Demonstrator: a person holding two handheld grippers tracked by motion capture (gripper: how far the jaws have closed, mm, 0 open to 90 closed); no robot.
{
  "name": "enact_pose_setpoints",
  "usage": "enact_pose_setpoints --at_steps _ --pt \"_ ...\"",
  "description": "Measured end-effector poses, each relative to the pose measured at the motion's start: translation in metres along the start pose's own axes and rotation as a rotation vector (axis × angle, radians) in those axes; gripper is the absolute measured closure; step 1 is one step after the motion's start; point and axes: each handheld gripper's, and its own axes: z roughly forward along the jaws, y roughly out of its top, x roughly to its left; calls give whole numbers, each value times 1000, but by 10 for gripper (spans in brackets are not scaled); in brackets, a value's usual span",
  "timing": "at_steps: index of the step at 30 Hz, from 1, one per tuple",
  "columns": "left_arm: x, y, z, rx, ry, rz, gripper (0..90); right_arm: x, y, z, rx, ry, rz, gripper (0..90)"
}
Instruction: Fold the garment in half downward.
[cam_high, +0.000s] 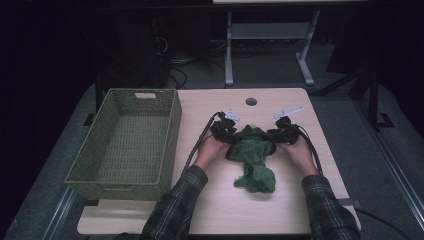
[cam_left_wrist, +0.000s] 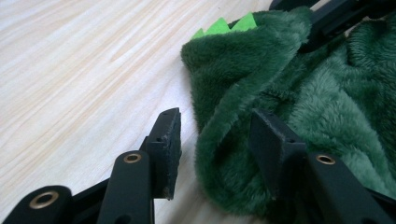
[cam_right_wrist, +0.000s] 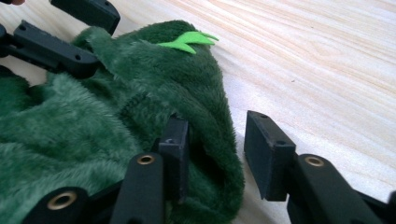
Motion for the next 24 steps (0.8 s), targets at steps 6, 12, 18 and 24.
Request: enact_pose_setpoints --at_steps 6,12,18,24 --pt "-2 2 5 -1 -12 13 734 2 0 1 6 17 11 770" --pt "-3 6 -1 -19 -28 -12 867 4 2 -4 -8 26 11 863" --pt "-4 13 -19 -62 -36 -63 866 5 6 -18 -36 21 15 865" --pt "-11 22 -36 -94 -64 -90 867 12 11 -37 -77 22 -1 866"
